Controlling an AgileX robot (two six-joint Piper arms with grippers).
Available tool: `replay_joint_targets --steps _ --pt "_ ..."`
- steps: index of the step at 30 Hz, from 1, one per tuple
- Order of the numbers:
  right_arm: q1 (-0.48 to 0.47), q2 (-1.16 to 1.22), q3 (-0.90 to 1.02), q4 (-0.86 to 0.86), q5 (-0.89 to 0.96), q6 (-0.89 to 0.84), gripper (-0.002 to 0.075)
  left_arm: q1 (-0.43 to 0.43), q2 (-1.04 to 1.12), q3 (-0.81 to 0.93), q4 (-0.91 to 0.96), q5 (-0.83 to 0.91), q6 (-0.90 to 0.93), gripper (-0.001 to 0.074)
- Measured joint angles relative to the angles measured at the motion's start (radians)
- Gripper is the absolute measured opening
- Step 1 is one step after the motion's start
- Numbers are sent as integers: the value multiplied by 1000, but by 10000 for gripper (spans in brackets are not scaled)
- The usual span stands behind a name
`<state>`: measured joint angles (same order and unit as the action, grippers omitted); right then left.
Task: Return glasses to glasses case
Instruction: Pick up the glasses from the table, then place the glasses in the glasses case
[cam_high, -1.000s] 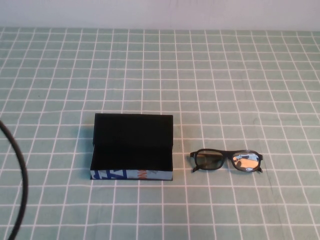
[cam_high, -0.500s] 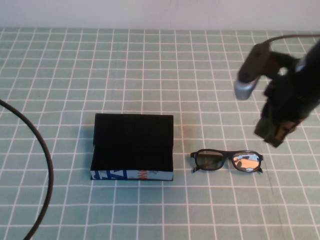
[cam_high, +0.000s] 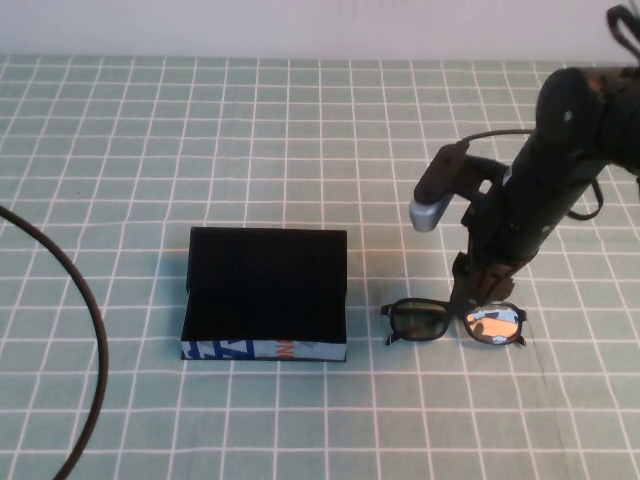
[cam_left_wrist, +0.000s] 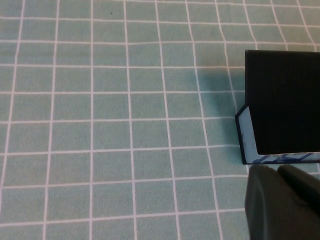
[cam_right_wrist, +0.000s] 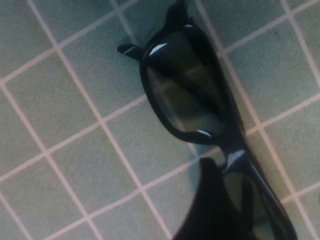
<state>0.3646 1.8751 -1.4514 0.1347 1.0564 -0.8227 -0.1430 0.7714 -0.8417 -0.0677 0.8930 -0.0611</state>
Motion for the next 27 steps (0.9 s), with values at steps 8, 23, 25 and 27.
replay_joint_targets --steps 8,23,25,27 --pt "0 100 -4 7 -50 -2 362 0 0 0 0 2 0 -1" --pt "2 117 -226 160 143 -73 4 0 0 0 1 4 0 -1" --pt "11 117 -284 223 151 -92 3 0 0 0 1 4 0 -1" --pt "36 117 -339 256 153 -103 2 0 0 0 1 4 0 -1"
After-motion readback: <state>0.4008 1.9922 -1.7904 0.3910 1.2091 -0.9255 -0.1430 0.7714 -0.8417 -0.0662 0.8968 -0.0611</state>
